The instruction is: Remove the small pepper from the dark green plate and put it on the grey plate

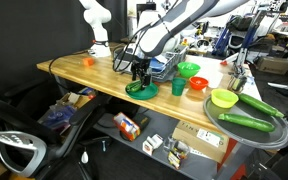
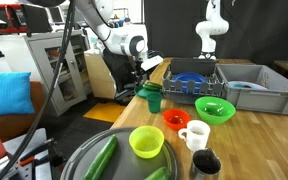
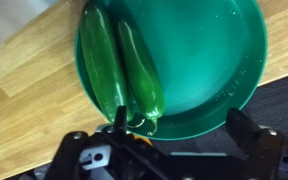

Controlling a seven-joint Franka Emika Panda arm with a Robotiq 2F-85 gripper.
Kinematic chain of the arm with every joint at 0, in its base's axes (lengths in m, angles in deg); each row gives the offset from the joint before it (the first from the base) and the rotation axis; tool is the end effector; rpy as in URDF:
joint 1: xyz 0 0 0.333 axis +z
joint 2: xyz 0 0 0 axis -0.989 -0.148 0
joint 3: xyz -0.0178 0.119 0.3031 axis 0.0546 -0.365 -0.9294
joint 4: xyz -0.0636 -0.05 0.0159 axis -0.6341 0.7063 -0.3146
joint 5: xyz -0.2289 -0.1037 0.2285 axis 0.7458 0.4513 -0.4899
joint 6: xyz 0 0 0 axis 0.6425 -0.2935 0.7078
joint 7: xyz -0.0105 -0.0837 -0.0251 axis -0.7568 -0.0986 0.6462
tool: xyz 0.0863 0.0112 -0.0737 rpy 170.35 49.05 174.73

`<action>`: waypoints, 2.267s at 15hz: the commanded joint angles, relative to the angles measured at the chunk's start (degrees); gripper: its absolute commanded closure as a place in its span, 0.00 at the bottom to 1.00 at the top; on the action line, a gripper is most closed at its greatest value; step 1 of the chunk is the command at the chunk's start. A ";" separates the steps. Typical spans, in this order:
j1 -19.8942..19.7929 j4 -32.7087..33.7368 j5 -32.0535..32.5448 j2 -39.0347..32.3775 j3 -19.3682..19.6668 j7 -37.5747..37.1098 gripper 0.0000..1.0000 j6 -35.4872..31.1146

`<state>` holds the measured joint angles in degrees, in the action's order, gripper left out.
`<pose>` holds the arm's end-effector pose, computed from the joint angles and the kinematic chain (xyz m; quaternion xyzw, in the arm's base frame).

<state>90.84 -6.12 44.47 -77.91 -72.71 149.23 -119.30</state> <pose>0.6789 0.2421 0.1947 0.6559 0.7489 0.0940 0.0105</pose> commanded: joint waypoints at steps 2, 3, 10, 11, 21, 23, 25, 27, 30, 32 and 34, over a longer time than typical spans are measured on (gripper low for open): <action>-0.41 1.90 -0.88 -1.54 -1.45 2.94 0.00 1.66; -0.31 1.68 -0.73 -1.39 -1.30 2.90 0.00 1.64; -0.54 -0.74 -0.53 -0.23 -0.49 2.82 0.00 4.59; -0.66 -0.89 -0.55 -0.26 -0.50 2.91 0.00 4.37; -0.06 1.73 1.78 -2.73 1.57 7.54 0.00 5.14; 0.50 2.43 2.69 -3.10 2.24 8.69 0.00 5.11; 1.56 3.31 4.27 -3.01 3.41 9.17 0.00 5.52; 2.52 3.85 5.88 -2.64 4.29 9.55 0.00 6.33; 3.34 2.85 7.29 -1.22 4.66 9.58 0.00 7.17; 3.25 2.25 7.21 -0.98 4.00 10.06 0.00 5.80; 3.37 2.73 6.93 -1.61 3.97 10.36 0.00 6.25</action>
<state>94.07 -3.31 51.06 -79.55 -69.07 157.95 -113.76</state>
